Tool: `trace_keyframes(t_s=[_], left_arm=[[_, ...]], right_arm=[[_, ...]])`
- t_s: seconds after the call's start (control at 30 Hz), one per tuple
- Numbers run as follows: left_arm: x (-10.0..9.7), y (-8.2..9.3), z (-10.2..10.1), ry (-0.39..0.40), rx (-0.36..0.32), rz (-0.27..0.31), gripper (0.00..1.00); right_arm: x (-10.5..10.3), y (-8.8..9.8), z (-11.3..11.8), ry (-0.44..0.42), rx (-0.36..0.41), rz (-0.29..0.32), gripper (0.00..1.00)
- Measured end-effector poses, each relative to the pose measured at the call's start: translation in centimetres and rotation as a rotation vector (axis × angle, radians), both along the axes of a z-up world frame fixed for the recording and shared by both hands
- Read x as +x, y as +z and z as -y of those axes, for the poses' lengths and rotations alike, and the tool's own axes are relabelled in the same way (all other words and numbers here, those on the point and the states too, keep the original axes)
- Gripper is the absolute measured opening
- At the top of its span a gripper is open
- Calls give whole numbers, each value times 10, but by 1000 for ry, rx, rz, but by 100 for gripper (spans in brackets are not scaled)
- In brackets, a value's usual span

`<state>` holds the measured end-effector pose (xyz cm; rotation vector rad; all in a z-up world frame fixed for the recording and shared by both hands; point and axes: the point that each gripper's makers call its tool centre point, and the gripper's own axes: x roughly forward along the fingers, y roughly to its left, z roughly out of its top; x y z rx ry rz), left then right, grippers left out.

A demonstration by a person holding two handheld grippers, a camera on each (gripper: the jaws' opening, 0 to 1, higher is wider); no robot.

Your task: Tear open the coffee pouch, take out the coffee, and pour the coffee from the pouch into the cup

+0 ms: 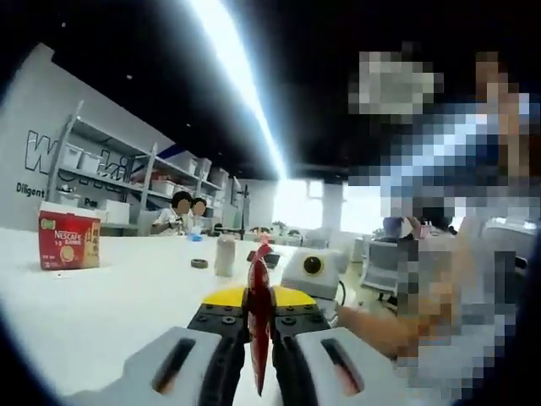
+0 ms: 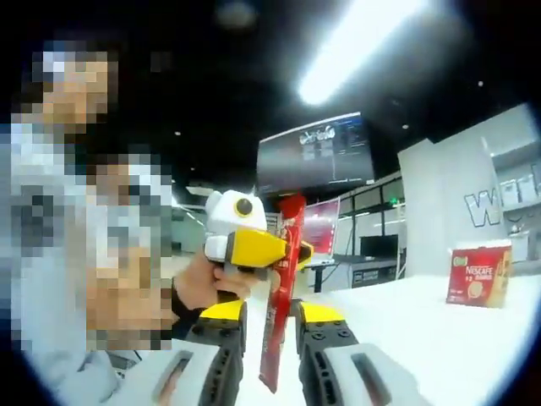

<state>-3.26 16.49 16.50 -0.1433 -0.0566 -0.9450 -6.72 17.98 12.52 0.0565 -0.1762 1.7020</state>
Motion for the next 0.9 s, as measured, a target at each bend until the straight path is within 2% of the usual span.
trace_keyframes(t_s=[0.13, 0.27, 0.33, 0.47, 0.57, 0.67, 0.73, 0.9], left_arm=[[0, -1, 5, -3, 18, 8, 12], [-1, -3, 7, -8, 31, 6, 12], [-4, -3, 8, -16, 30, 4, 12], [-11, -6, 10, -72, 19, -22, 12], [-14, -7, 11, -96, 13, -27, 12], [-11, -5, 8, -79, 5, -18, 12], [-7, -1, 5, -49, -1, 21, 12], [2, 1, -2, -16, -53, 5, 14]], right_arm=[[1, -3, -2, -33, -40, 42, 21], [-1, -7, -3, -51, -58, 48, 14], [-2, -8, -2, -29, -53, -8, 12], [-10, -12, -2, 21, -65, 10, 15], [-14, -14, -3, 48, -90, 6, 12], [-10, -13, -6, 45, -115, -29, 9], [-5, -10, -8, 33, -119, -61, 9], [1, -7, -11, 3, -139, -121, 7]])
